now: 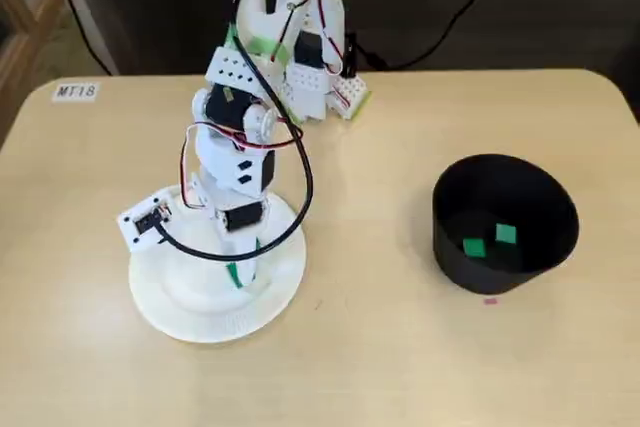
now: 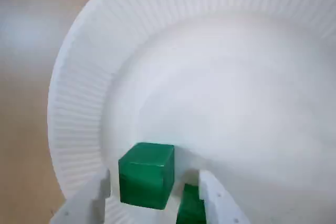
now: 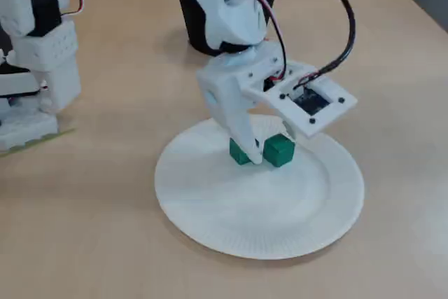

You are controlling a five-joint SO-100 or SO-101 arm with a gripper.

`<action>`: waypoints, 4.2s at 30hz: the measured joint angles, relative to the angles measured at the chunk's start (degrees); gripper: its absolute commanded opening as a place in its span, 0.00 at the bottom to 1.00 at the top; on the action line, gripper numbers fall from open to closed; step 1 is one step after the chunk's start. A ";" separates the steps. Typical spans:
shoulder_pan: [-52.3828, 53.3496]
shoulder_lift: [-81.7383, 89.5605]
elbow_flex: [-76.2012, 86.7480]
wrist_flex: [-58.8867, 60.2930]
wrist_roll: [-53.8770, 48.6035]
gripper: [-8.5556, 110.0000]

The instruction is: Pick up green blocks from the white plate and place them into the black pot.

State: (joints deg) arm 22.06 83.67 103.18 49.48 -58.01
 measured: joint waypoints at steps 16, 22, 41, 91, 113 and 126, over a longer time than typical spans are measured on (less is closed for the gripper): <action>-3.60 -3.34 -2.72 -1.67 -0.44 0.05; -5.98 3.52 -2.72 -5.36 5.80 0.05; -56.43 41.22 21.01 -27.60 32.78 0.05; -7.29 44.21 29.71 -4.04 17.93 0.05; -1.23 35.77 29.71 -0.53 7.91 0.26; -0.44 23.82 25.58 -5.19 7.73 0.26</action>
State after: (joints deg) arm 21.62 107.49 128.76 44.30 -50.27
